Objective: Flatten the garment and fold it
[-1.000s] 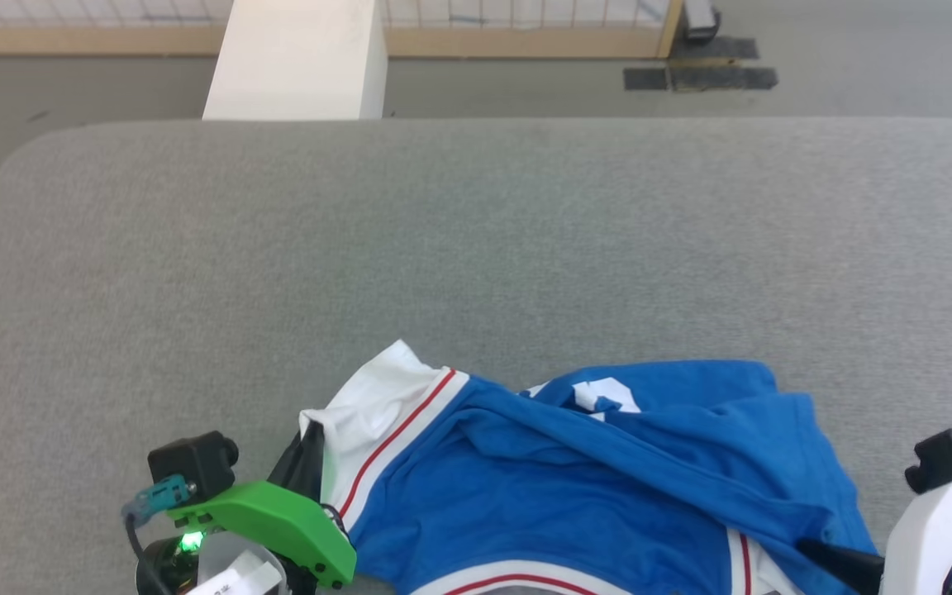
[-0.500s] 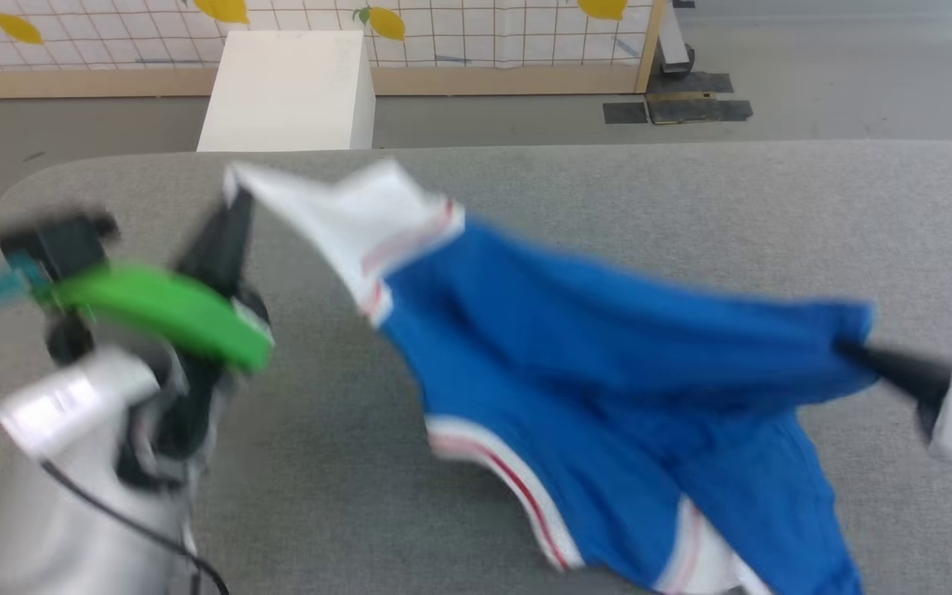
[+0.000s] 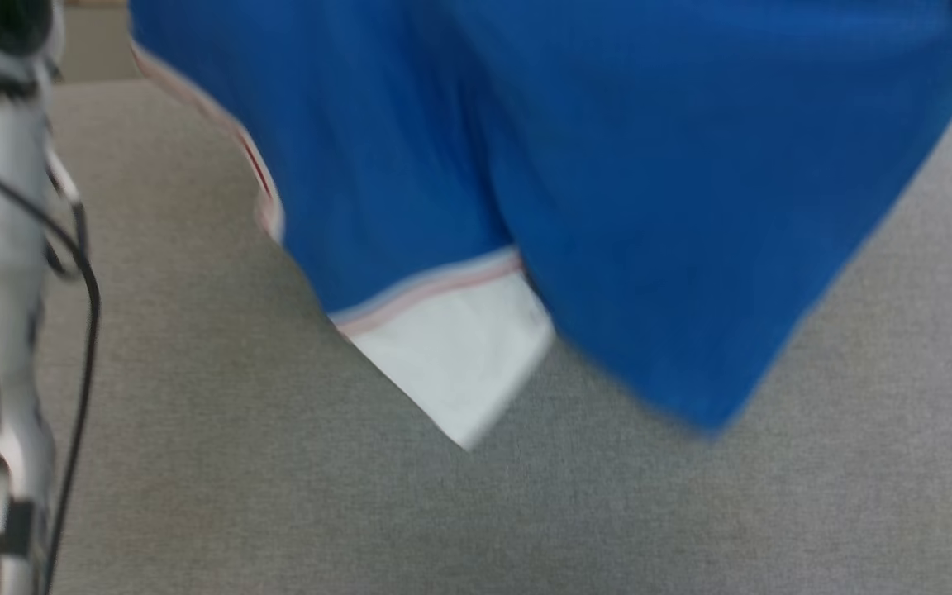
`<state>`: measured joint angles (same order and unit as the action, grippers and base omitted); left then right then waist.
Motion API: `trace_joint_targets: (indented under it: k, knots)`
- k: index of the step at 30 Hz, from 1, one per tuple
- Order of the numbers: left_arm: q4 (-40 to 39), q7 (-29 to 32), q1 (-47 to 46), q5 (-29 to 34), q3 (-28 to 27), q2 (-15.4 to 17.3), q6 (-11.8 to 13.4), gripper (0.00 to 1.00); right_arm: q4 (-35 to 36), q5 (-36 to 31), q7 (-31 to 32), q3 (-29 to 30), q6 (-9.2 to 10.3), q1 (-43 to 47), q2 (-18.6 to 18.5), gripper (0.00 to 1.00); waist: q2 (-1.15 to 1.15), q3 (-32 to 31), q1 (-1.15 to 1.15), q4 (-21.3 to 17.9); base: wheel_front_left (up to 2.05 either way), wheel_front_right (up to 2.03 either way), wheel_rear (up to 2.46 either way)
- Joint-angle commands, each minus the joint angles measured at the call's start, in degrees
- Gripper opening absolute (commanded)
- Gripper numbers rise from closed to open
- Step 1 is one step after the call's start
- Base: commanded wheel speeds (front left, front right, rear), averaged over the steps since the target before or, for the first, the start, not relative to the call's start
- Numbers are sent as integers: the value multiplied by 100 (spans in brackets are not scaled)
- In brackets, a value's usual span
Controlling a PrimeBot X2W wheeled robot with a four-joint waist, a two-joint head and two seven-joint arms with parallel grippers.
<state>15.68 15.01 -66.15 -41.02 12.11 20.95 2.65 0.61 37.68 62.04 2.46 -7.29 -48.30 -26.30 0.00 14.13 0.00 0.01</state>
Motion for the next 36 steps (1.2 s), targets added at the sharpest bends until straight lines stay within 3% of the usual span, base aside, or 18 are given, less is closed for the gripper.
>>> trace_joint_targets:
  k: [1, 6, 11, 18, 26, 31, 36]
  knots:
    - [169, -39, -452, 145, 32, 13, 49, 0, -160, -150, -142, -37, -20, -434, 77, 0, 0, 660, 0, -155, 0, 0, 0]
    - [792, -348, -1769, 434, 32, -61, 124, 0, -718, -658, -633, -284, -20, -1804, 302, 0, 0, 1146, 0, -262, 0, 0, 0]
    - [1279, -1047, -2888, 604, -74, -214, 135, 0, -1374, -1113, -1343, -365, -20, -3012, 524, 0, 0, 1519, 0, -291, 0, 0, 0]
    - [1831, -1962, -3554, 591, -187, -452, -50, 0, -2111, -1431, -2201, -518, -20, -3746, 537, 0, 0, 1841, 0, -156, 0, 0, 0]
    - [2458, -2375, -3114, 306, -248, -598, -476, 0, -2531, -1061, -2738, -1025, -20, -3448, 277, 0, 0, 1952, 0, 91, 0, 0, 0]
    - [2621, -2589, -2327, 106, -139, -720, -829, 0, -2482, -545, -3206, -1467, -20, -2602, 22, 0, 0, 1647, 0, 252, 0, 0, 0]
    - [2446, -2674, -1165, -185, 51, -832, -978, 0, -2275, -61, -3638, -1818, -20, -1451, -207, 0, 0, 1091, 0, 390, 0, 0, 0]
